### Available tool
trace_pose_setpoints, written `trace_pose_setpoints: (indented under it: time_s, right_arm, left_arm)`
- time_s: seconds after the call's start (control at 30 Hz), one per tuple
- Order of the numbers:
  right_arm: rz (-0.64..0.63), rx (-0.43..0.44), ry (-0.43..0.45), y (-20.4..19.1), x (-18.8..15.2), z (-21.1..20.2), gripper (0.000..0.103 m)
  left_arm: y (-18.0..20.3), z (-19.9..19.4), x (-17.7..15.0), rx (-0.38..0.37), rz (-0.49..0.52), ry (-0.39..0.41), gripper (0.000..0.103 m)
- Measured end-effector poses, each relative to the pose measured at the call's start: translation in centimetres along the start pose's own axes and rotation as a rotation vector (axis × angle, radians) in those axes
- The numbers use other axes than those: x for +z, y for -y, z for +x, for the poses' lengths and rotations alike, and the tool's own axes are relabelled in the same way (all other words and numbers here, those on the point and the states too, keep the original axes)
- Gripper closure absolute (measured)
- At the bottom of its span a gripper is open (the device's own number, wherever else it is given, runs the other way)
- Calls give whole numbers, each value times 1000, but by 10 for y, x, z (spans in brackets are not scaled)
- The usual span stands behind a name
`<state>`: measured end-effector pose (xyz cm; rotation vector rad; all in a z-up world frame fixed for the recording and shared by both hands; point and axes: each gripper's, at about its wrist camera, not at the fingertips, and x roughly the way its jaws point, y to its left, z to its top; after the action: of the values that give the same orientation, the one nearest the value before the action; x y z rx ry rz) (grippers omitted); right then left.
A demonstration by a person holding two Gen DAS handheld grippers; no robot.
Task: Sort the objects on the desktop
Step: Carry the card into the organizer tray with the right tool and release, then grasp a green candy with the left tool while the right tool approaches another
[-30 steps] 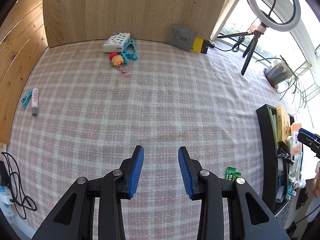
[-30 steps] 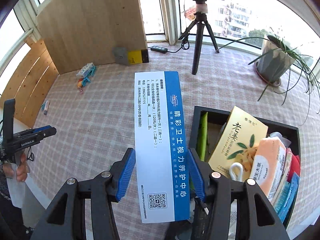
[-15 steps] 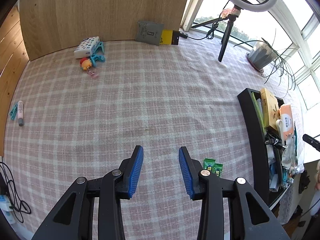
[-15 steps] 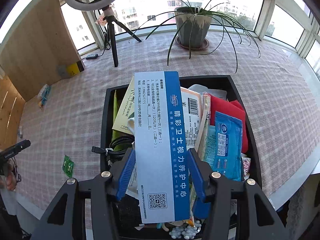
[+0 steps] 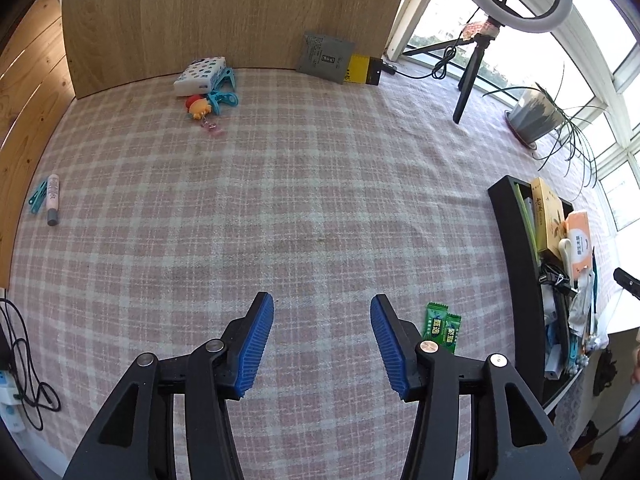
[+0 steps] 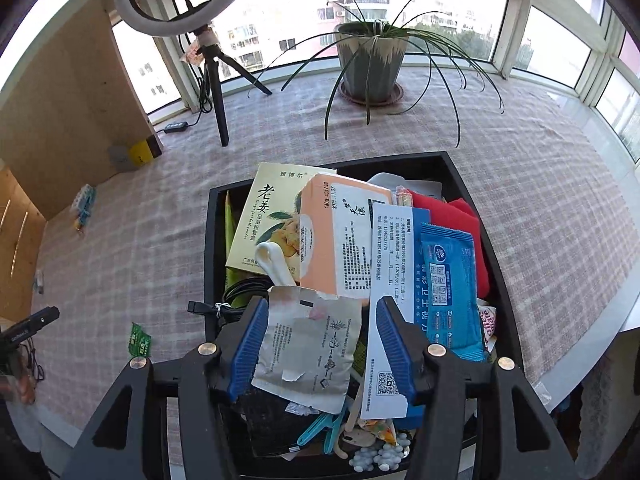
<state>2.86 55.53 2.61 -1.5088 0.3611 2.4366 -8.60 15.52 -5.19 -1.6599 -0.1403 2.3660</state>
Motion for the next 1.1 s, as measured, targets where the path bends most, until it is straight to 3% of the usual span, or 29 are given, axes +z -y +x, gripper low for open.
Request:
trace_pose_setpoints:
  time_s: [0.2, 0.33, 0.43, 0.67, 0.87, 1.1]
  right_arm:
    - [-54, 129, 31, -62, -21, -11, 51]
    - [-50, 225, -24, -99, -47, 7, 51]
    - [-31, 260, -62, -116, -64, 22, 59]
    - [54, 311, -86, -124, -83, 41, 66]
    - [79, 306, -84, -123, -89, 43, 67]
    - [66, 285, -101, -132, -92, 53, 67]
  left_arm:
    - [3, 7, -8, -37, 72, -20, 49]
    - [36, 30, -18, -101, 196, -89, 49]
    - [66, 47, -25, -138, 286, -120, 49]
    - [111, 80, -28, -171, 381, -162, 49]
    - [117, 99, -31, -127, 413, -184, 50]
    - [107, 101, -32, -87, 427, -150, 73]
